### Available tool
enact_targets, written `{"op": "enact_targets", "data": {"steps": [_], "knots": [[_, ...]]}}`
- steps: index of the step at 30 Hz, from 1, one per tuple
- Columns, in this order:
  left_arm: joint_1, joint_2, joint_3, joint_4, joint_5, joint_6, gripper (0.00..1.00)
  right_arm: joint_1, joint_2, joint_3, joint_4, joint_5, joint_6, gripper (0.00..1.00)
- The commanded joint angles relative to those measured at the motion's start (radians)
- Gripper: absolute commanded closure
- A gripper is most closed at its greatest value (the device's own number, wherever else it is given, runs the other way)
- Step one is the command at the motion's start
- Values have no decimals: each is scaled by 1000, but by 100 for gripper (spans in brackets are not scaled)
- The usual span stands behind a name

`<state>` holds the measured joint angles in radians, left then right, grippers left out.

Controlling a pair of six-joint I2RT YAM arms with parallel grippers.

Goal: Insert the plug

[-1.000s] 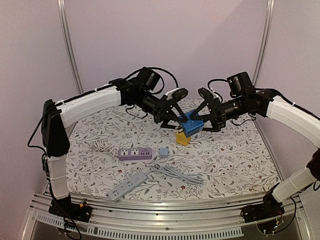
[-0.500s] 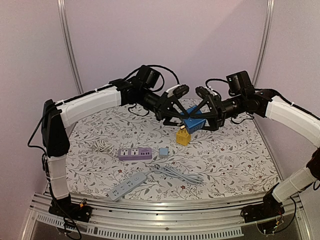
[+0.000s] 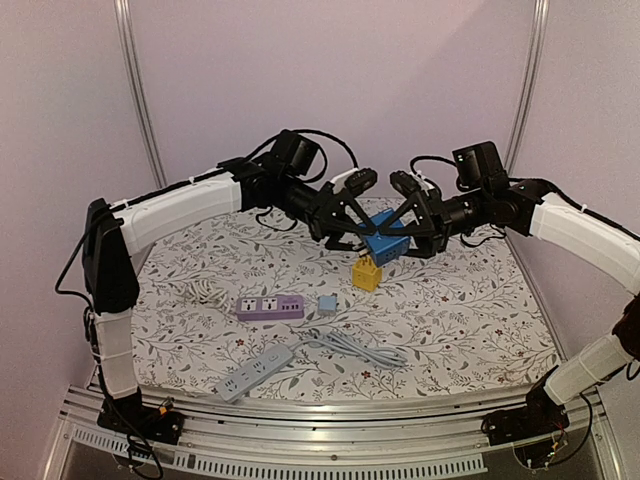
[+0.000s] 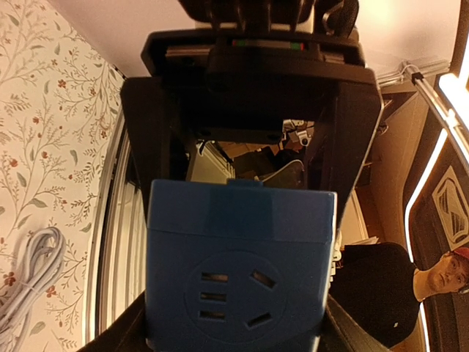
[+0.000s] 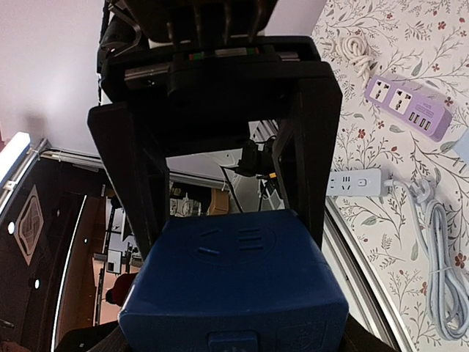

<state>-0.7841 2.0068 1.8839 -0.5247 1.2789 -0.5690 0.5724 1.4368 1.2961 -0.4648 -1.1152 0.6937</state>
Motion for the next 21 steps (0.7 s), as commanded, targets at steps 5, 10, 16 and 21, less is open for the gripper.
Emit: {"op": "enact_targets", "data": {"steps": [5, 10, 16, 21], "knots": [[16, -57, -35, 0, -207, 49, 1, 6, 2, -7, -23, 27, 2, 82], [46, -126, -85, -11, -336, 63, 1, 5, -6, 40, -205, 148, -121, 99], [78, -248, -165, -83, -510, 145, 1, 5, -19, 58, -307, 329, -213, 100], [80, -382, -269, -194, -753, 242, 1, 3, -46, 61, -409, 625, -262, 100]]}}
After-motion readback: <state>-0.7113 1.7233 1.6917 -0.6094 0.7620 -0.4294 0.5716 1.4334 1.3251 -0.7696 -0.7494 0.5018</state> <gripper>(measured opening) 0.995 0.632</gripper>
